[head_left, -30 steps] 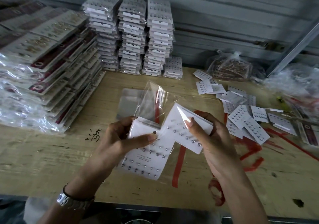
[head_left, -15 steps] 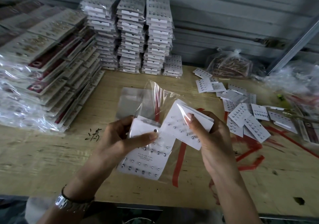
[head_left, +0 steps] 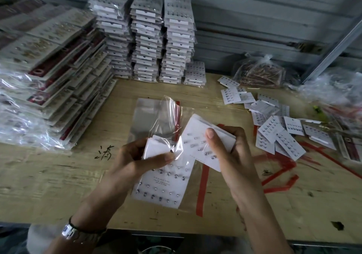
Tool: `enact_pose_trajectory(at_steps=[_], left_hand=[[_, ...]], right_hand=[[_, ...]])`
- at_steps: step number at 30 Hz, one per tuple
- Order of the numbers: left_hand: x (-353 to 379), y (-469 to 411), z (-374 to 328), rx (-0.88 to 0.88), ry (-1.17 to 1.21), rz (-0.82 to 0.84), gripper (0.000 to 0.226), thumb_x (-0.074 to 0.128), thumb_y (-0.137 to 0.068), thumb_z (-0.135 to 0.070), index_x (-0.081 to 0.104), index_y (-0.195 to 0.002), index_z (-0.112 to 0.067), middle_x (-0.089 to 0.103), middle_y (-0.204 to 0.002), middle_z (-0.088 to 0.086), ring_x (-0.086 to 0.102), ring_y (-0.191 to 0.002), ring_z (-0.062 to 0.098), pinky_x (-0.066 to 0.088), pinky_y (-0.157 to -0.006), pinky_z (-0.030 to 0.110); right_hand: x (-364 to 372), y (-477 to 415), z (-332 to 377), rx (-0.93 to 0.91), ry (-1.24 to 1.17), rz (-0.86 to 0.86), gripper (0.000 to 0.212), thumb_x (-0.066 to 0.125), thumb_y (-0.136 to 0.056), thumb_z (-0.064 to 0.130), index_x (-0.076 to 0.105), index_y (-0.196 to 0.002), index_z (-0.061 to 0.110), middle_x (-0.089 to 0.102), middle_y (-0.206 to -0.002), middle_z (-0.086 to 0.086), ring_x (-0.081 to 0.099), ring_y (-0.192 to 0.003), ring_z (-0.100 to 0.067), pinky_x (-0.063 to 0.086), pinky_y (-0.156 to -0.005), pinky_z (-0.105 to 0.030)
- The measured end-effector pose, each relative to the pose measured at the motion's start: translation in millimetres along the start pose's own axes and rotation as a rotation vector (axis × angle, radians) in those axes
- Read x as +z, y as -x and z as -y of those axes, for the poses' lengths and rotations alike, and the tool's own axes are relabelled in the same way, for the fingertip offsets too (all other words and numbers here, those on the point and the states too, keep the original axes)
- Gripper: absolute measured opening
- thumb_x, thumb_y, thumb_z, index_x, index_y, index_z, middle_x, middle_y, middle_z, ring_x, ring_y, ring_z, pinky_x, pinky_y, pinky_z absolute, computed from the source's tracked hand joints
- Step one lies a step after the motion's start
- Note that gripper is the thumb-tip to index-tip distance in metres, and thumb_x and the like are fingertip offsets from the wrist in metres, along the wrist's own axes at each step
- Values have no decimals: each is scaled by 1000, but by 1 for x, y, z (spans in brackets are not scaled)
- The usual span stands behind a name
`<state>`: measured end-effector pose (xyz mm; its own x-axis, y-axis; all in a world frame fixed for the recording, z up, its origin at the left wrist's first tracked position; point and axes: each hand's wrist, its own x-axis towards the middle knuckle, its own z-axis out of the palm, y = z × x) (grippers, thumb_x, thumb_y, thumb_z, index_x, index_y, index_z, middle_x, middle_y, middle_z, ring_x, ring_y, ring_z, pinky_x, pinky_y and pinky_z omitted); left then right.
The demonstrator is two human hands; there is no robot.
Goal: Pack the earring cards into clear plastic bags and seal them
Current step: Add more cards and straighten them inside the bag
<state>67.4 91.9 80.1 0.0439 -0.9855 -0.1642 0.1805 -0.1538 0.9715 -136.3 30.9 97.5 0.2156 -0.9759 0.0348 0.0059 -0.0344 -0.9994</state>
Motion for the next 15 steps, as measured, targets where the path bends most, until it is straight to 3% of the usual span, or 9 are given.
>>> enact_pose_trajectory(at_steps=[3,6,8,9,11,15], left_hand=[[-1,0,6,-52,33,12,38,83,-74,-34,75,-104,-11,75,-104,13,72,-98,26,58,-76,24],[-5,0,12,-125,116,-4,50,89,-66,-41,76,-104,-11,76,-102,12,74,-95,26,56,-71,23],[-7,-1,16,-173,130,-48,60,92,-61,-44,74,-107,-10,76,-103,12,74,-94,26,56,-68,26],[-8,-2,19,-191,139,-73,65,93,-59,-44,73,-110,-8,75,-105,13,74,-94,27,56,-67,26],[-10,-4,21,-214,160,-91,70,94,-59,-42,70,-113,-5,74,-107,15,73,-96,30,57,-67,26],[-9,-5,21,-207,134,-101,69,94,-57,-44,71,-111,-7,75,-103,13,74,-92,27,56,-64,25]], right_hand=[[2,4,-8,34,33,8,48,67,-78,53,45,-109,23,70,-88,10,70,-80,-5,53,-62,-17],[2,1,-11,44,50,-30,33,67,-67,54,50,-96,50,54,-119,-11,63,-106,-18,51,-84,-28],[-1,0,-12,100,-116,3,44,74,-69,39,56,-109,37,59,-119,-12,64,-109,-22,51,-93,-40],[-2,-2,-13,130,-229,36,38,75,-71,29,62,-106,27,66,-111,-9,67,-105,-23,52,-91,-41],[-3,-1,-12,134,-367,75,18,74,-72,18,71,-90,21,73,-94,-4,71,-94,-21,57,-81,-35],[2,4,-12,21,-336,-2,16,76,-72,23,75,-88,21,74,-87,-3,71,-88,-18,57,-75,-26]])
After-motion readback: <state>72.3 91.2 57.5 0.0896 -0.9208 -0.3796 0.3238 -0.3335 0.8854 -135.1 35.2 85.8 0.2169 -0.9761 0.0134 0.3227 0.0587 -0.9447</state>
